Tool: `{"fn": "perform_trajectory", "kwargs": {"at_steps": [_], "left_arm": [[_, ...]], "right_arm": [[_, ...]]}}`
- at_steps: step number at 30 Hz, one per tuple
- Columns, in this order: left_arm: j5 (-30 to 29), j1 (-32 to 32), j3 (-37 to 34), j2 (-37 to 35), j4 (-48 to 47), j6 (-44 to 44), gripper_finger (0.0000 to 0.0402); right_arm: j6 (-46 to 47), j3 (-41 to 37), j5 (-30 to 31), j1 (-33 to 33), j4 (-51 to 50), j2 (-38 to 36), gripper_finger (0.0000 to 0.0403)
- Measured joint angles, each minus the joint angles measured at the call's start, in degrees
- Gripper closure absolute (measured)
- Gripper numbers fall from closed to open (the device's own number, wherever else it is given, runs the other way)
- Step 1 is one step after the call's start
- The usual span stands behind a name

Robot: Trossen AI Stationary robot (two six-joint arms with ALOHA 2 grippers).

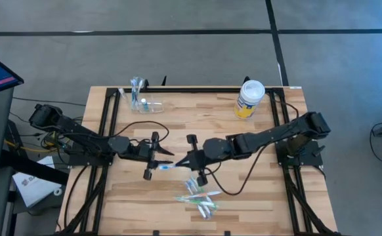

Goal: Pick & Place toothbrushing station
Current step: Put the blue toothbrush into the transparent organizer

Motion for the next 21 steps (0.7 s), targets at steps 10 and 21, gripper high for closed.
{"fn": "perform_trajectory", "kwargs": {"at_steps": [10,21], "left_arm": [[-1.0,0.0,0.0,0.0,1.5,3.0,0.0276],[-1.0,0.0,0.0,0.0,8.7,7.6,0.0276]], "right_arm": [[-0.4,0.0,0.9,-2.0,4.8,0.0,0.0403],[-2.1,0.0,4.1,-2.8,7.3,0.0,0.0403]]}}
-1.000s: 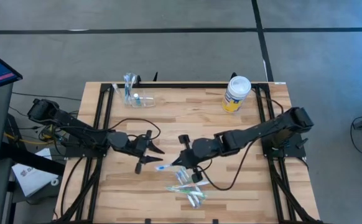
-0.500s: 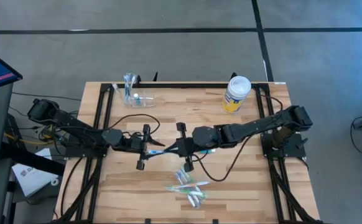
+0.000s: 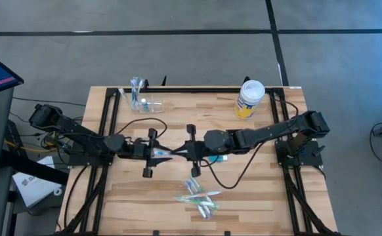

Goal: Pick & Place toothbrushing station
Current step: Put the blue toothbrush into the transparent organizer

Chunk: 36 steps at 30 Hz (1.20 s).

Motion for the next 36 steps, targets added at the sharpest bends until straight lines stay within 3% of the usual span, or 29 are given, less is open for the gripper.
{"fn": "perform_trajectory", "kwargs": {"at_steps": [36], "left_arm": [[-0.7,0.0,0.0,-0.4,6.4,1.4,0.0327]], "right_arm": [[-0.3,0.0,0.2,-2.2,0.7,0.0,0.0403]]}}
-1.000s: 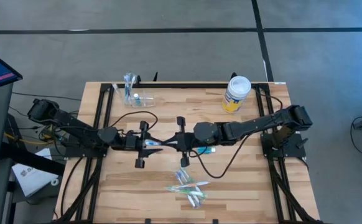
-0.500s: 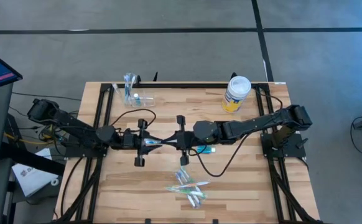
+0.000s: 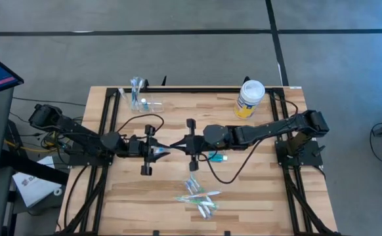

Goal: Pick & Place toothbrushing station
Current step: Put the blue toothbrush into the transparent organizer

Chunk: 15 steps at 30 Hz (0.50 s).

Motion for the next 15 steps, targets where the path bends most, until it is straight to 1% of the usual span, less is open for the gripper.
{"fn": "perform_trajectory", "kwargs": {"at_steps": [3,6,7,12,15], "left_arm": [[0.0,0.0,0.0,0.0,0.0,0.0,0.0352],[-0.2,0.0,0.0,0.0,-0.1,0.0,0.0387],[-0.6,0.0,0.0,0.0,-0.1,0.0,0.0392],[-3.5,0.0,0.0,0.0,-0.4,-0.2,0.0393],[-3.9,0.0,0.0,0.0,-0.7,-0.2,0.0395]], "right_arm": [[0.0,0.0,0.0,0.0,0.0,0.0,0.0403],[0.0,0.0,-0.2,0.0,0.0,0.0,0.0403],[0.0,0.0,-0.3,0.0,-0.1,0.0,0.0403],[-0.3,0.0,-0.3,-0.1,-0.8,0.0,0.0402],[-1.6,0.0,-0.3,-0.1,-1.7,0.0,0.0387]]}}
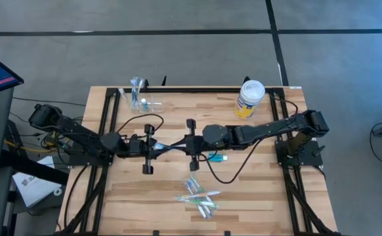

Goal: Pick & Place toothbrushing station
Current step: Put the blue toothbrush into the transparent organizer

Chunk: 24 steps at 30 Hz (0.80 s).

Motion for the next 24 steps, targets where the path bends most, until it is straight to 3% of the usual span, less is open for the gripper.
{"fn": "perform_trajectory", "kwargs": {"at_steps": [10,17,24], "left_arm": [[-3.7,0.0,0.0,-0.1,-3.1,0.1,0.0396],[-8.5,0.6,0.0,-4.2,-9.2,1.3,0.0396],[-15.6,5.8,0.0,-11.7,-19.4,0.7,0.0396]], "right_arm": [[0.1,-0.1,0.1,-1.1,-2.2,-1.1,0.0295],[3.2,0.0,0.2,-1.4,-9.7,-5.8,0.0299],[6.5,0.0,0.1,-0.4,-15.0,-6.0,0.0316]]}}
